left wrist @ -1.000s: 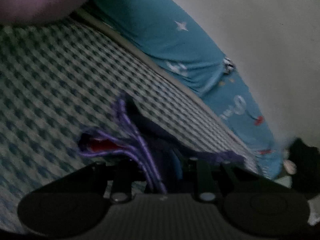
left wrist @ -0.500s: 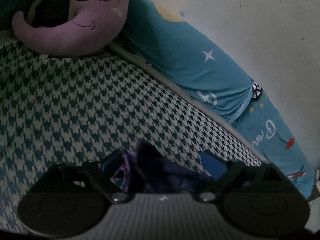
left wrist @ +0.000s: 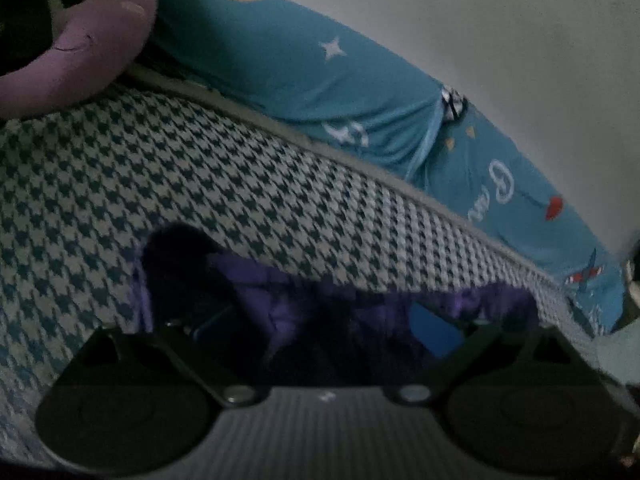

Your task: Fold clothes

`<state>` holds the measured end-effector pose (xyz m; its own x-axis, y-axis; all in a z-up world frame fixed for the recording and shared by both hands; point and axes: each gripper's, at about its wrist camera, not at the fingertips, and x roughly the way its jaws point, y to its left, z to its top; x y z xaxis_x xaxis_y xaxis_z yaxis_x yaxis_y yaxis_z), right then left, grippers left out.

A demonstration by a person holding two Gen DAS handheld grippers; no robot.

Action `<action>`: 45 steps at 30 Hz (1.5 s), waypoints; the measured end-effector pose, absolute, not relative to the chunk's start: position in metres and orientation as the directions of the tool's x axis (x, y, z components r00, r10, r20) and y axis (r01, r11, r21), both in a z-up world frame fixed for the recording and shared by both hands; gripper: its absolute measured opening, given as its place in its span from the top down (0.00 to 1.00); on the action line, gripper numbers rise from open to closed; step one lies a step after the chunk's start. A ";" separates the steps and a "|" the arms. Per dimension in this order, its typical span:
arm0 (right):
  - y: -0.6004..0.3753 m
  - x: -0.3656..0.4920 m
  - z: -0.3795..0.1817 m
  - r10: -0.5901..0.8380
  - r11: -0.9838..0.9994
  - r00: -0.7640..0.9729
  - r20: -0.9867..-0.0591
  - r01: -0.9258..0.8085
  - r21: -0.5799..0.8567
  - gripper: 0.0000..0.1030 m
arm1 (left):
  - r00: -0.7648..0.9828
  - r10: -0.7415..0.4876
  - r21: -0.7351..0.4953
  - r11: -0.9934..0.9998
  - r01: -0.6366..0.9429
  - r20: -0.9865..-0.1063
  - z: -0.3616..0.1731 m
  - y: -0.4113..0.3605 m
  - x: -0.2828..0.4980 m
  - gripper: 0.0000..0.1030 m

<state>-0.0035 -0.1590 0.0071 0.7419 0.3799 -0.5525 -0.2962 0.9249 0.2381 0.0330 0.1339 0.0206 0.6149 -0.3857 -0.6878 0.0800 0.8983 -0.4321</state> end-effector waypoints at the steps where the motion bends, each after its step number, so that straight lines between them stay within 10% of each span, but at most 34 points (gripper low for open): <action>1: -0.161 -0.002 0.006 0.380 0.925 0.739 -0.556 -0.291 0.245 0.81 | 0.606 -0.387 -0.427 0.900 0.085 -0.695 0.019 0.130 0.033 0.04; 45: -0.157 0.074 -0.052 0.308 0.950 0.683 -0.663 -0.182 0.254 0.94 | 0.470 -0.183 -0.184 0.982 0.044 -0.863 -0.043 0.056 0.043 0.00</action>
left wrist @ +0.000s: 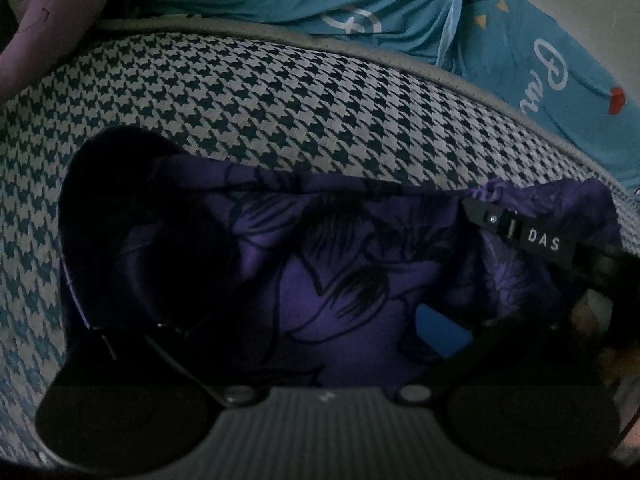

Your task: Fold clothes

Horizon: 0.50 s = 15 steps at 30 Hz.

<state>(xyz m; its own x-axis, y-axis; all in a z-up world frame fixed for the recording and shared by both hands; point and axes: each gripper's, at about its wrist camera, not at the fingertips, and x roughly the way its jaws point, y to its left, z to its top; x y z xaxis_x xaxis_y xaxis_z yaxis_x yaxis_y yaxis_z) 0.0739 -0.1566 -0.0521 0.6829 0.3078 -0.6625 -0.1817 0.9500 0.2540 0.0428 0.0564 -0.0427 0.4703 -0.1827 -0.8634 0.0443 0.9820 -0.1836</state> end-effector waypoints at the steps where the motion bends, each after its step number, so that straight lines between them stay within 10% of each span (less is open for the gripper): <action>1: -0.156 0.073 -0.050 0.305 0.951 0.684 -0.663 -0.179 0.253 0.93 | 0.471 -0.176 -0.175 0.983 0.047 -0.864 -0.043 0.055 0.043 0.00; 15: -0.159 0.026 -0.009 0.325 0.941 0.714 -0.621 -0.177 0.289 0.80 | 0.477 -0.150 -0.123 0.988 0.089 -0.866 -0.049 0.045 0.041 0.00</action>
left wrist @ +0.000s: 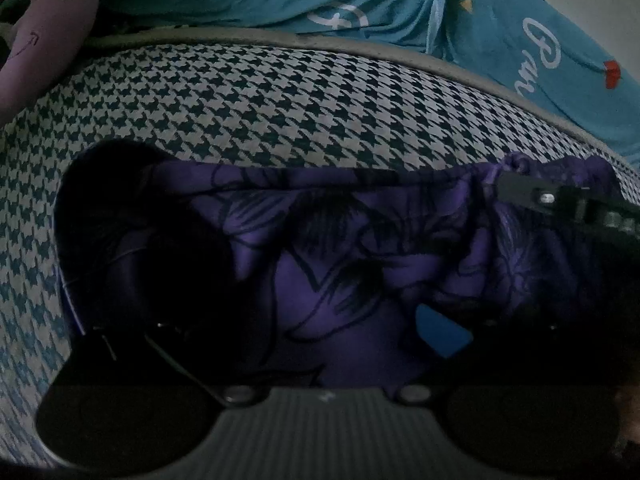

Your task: Fold clothes

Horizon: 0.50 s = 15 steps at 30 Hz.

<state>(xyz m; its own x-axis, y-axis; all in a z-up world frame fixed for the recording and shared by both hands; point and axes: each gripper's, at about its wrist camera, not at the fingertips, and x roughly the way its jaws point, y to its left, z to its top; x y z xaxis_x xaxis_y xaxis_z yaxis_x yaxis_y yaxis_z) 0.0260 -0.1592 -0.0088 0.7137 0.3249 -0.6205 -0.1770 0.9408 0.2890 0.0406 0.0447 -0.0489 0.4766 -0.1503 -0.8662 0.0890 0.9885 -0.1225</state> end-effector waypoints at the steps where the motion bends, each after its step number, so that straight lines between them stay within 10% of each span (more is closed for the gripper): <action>1: -0.160 0.022 -0.008 0.326 0.940 0.707 -0.628 -0.175 0.292 0.80 | 0.478 -0.149 -0.118 0.989 0.094 -0.866 -0.049 0.044 0.040 0.00; 15: -0.162 -0.038 -0.013 0.353 0.935 0.625 -0.696 -0.225 0.273 0.80 | 0.499 -0.127 -0.081 0.990 0.113 -0.858 -0.052 0.039 0.032 0.00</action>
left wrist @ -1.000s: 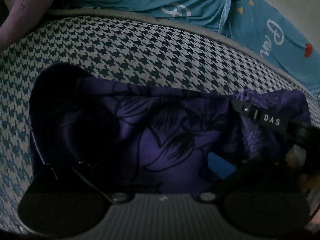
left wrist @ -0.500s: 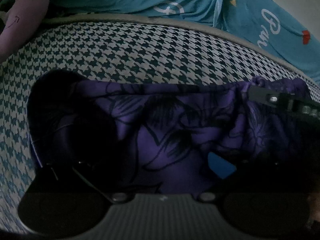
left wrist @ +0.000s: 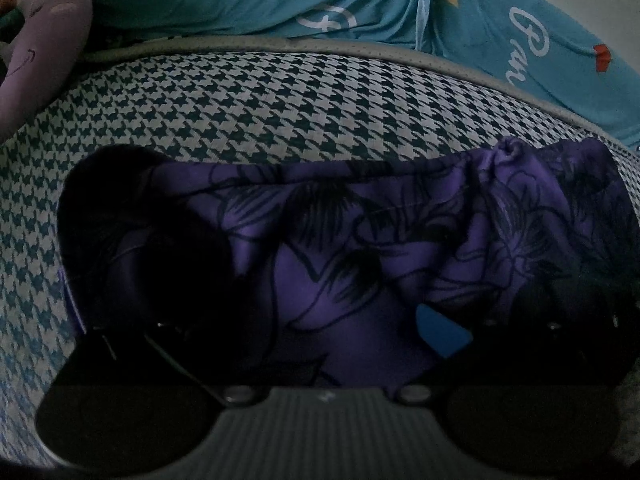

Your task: Fold clothes

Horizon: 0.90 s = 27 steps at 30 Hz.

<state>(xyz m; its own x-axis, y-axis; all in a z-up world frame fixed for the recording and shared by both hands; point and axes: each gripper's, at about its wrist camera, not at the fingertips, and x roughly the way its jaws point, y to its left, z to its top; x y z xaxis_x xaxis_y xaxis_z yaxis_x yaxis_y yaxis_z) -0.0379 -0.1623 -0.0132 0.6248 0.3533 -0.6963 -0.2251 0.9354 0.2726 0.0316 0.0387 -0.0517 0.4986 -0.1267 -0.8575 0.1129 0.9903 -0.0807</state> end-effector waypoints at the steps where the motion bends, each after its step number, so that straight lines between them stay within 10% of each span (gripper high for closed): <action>1: -0.162 -0.040 -0.015 0.357 0.934 0.618 -0.700 -0.230 0.274 0.80 | 0.499 -0.122 -0.076 0.991 0.113 -0.858 -0.052 0.038 0.031 0.00; 27: -0.160 -0.045 -0.036 0.324 0.945 0.539 -0.778 -0.213 0.247 0.81 | 0.513 -0.045 0.020 0.993 0.120 -0.857 -0.058 0.025 0.027 0.00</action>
